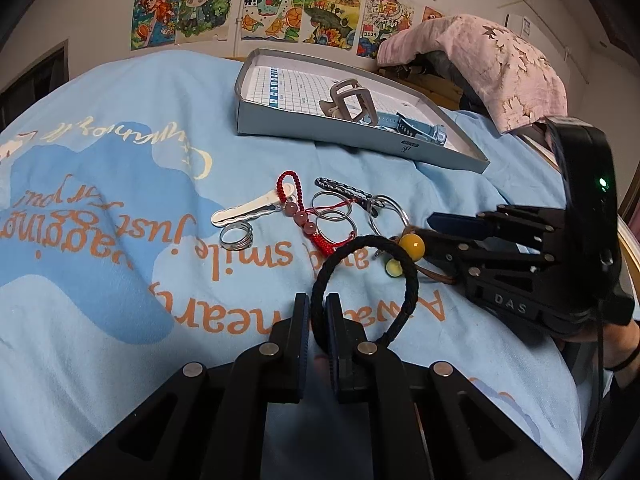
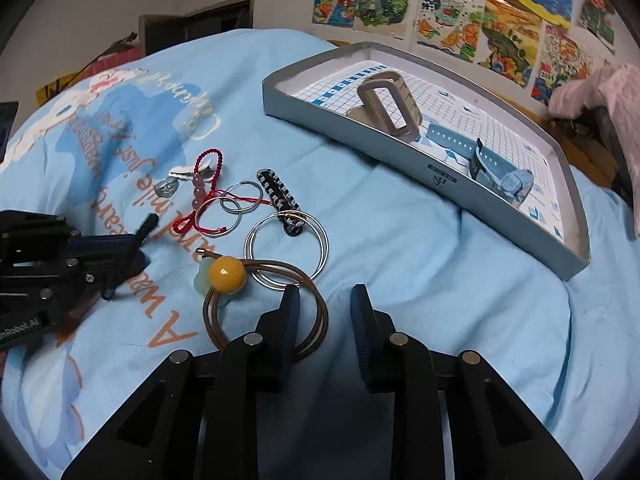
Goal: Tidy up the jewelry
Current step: 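Grasp the black hair tie with left tool while right tool grasps the brown bead cord, then carry hair tie with left tool while right tool carries bead cord into the tray, release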
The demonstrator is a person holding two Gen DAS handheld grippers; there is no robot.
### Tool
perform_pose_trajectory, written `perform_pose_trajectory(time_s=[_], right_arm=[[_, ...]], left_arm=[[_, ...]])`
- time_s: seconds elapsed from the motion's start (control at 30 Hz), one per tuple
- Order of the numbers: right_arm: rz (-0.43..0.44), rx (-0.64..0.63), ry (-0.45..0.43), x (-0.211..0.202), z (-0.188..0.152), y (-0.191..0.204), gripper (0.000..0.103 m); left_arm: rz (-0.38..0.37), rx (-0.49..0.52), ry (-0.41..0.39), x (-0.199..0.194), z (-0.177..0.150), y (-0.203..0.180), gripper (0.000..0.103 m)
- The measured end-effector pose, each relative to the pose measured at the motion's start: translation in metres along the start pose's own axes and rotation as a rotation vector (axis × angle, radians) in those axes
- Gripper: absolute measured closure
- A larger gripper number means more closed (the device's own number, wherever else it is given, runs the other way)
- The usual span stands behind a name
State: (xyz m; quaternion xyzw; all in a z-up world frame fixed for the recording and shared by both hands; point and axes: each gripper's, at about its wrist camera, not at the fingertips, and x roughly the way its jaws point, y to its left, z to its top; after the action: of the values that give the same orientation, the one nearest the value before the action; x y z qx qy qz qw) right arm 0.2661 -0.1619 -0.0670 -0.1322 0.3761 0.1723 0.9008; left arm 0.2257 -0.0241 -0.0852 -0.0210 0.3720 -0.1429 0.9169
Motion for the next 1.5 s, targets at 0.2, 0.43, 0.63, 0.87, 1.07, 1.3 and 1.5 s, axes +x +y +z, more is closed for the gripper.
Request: perform_pose_trajectory(time_s=[0.2, 0.43, 0.63, 0.87, 1.07, 1.3, 1.5], right_arm=[[0.018, -0.038, 0.002, 0.005, 0.006, -0.001, 0.092], [0.059, 0.014, -0.061, -0.008, 0.005, -0.010, 0.100], [0.076, 0.089, -0.163, -0.034, 0.004, -0.025, 0.101], [0.065, 0.145, -0.253, -0.048, 0.021, -0.052, 0.101], [0.020, 0.199, -0.328, -0.040, 0.051, -0.085, 0.101], [-0.023, 0.267, -0.379, 0.000, 0.076, -0.115, 0.101], [-0.007, 0.300, -0.317, 0.042, 0.077, -0.129, 0.101]], left_arm=[[-0.002, -0.001, -0.003, 0.000, 0.000, 0.000, 0.095], [-0.022, -0.015, -0.006, -0.010, 0.016, 0.000, 0.096], [0.000, 0.028, -0.010, -0.016, 0.033, -0.015, 0.097], [0.000, 0.014, -0.046, -0.016, 0.078, -0.020, 0.097], [0.087, -0.026, -0.111, 0.011, 0.136, -0.008, 0.097], [0.171, -0.070, -0.092, 0.074, 0.179, 0.007, 0.097], [0.205, -0.070, -0.024, 0.110, 0.183, 0.007, 0.097]])
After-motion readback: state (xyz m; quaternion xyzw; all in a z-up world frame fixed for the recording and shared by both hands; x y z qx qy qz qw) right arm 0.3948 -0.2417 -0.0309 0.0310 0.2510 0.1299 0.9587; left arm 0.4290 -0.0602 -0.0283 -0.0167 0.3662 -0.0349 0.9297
